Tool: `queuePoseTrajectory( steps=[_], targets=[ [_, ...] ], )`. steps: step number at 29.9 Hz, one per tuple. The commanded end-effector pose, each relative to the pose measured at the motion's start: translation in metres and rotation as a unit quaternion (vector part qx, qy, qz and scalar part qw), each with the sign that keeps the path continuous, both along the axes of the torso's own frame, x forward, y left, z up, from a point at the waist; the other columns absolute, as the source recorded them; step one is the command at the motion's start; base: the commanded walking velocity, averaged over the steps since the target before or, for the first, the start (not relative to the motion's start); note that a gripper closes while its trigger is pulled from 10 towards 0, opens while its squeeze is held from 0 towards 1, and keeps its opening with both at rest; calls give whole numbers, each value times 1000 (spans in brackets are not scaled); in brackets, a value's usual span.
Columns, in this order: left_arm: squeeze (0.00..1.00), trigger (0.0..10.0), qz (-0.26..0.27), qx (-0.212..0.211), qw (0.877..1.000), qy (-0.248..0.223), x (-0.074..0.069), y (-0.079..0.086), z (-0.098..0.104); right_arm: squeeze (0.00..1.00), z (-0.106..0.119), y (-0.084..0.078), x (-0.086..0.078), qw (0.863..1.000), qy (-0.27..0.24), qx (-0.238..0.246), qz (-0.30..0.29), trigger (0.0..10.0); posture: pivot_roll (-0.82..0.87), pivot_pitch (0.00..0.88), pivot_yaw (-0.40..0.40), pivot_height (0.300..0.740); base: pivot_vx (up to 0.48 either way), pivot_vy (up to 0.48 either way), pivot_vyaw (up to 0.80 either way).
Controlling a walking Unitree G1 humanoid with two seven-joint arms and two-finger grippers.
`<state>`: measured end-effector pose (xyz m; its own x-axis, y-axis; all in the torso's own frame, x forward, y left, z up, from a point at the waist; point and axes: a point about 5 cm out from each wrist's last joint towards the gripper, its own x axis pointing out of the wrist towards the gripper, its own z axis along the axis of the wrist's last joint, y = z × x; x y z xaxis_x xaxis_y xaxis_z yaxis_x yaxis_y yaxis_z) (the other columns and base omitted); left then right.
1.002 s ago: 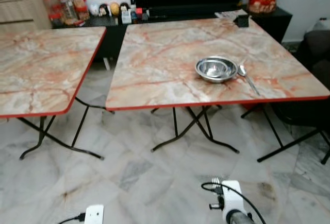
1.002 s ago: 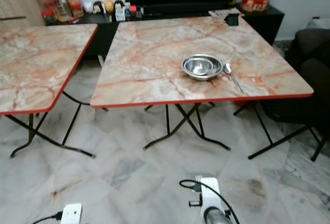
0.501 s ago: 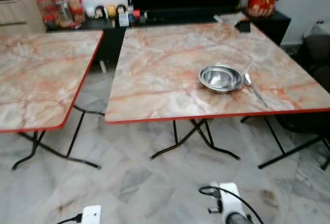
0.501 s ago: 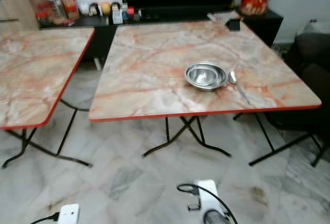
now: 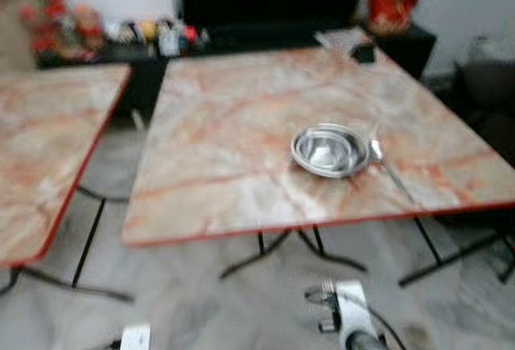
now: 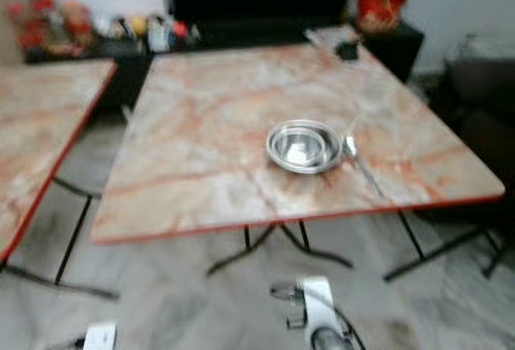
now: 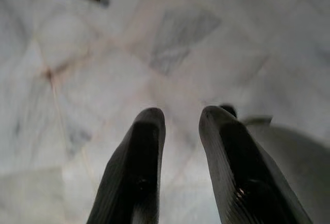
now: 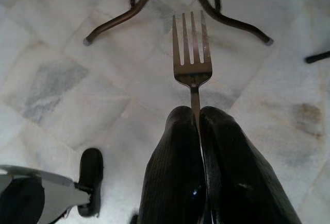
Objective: Setting the table
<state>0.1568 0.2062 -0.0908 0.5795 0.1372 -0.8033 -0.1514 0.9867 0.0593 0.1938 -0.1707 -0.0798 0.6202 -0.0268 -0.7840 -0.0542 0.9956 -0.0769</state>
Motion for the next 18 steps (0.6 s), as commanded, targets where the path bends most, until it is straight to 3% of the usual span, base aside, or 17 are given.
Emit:
queuePoseTrajectory(
  steps=[1,11,18],
  targets=[
    [0,10000,-3,-6,1000,2,1,-5,0,0,-1,-8,-2,1000,4,-7,-8,10000,-27,0,36,732,0,0,0],
    [0,10000,-2,-3,1000,3,1,-5,-1,0,0,-9,-1,1000,1,-4,-10,10000,-28,0,31,732,0,0,0],
    [0,10000,-1,-2,1000,4,0,-5,-1,0,1,-10,0,1000,1,-5,-11,10000,-26,0,30,732,0,-265,0]
  ],
)
